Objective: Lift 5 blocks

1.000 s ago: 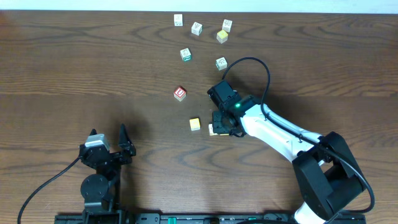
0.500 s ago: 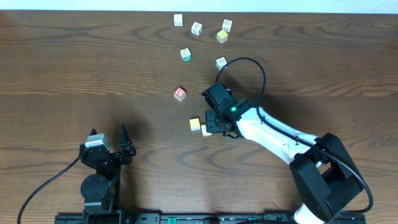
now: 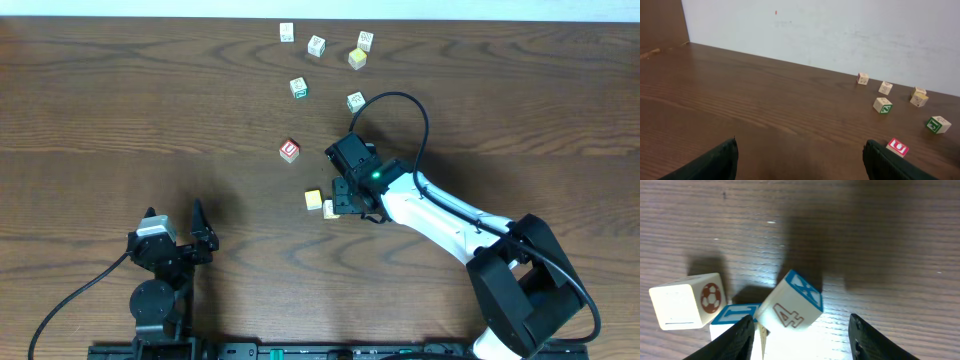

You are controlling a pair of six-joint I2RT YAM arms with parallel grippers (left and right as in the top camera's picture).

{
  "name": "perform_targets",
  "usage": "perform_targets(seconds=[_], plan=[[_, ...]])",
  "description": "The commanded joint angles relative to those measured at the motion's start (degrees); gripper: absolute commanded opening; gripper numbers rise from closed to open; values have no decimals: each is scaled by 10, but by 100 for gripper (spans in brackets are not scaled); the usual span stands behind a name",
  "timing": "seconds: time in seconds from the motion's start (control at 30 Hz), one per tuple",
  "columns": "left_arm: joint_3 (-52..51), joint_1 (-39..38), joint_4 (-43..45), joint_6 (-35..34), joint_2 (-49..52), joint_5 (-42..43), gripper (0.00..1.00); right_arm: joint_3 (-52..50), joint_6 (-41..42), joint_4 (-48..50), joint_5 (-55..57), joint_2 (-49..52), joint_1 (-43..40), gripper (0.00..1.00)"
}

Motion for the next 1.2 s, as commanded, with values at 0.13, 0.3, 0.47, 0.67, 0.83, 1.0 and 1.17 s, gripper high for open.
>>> perform_targets(seconds=[0.13, 0.3, 0.47, 0.67, 0.83, 1.0, 1.17], plan=[[-11, 3, -23, 5, -3, -5, 80, -5, -3, -5, 33, -2, -3, 61], [-11, 3, -23, 5, -3, -5, 80, -4, -33, 4, 20, -5, -3, 61], [-11, 3, -23, 5, -3, -5, 80, 6, -40, 7, 17, -5, -3, 61], [-11, 3, -23, 5, -3, -5, 80, 45, -59, 0, 17, -7, -4, 55], [-11, 3, -23, 5, -3, -5, 80, 55, -59, 5, 25, -7, -3, 40], [-11, 3, -23, 5, -3, -5, 80, 54, 5, -16, 53, -7, -3, 42], [-11, 3, -23, 5, -3, -5, 80, 54, 69, -18, 57, -7, -3, 48]])
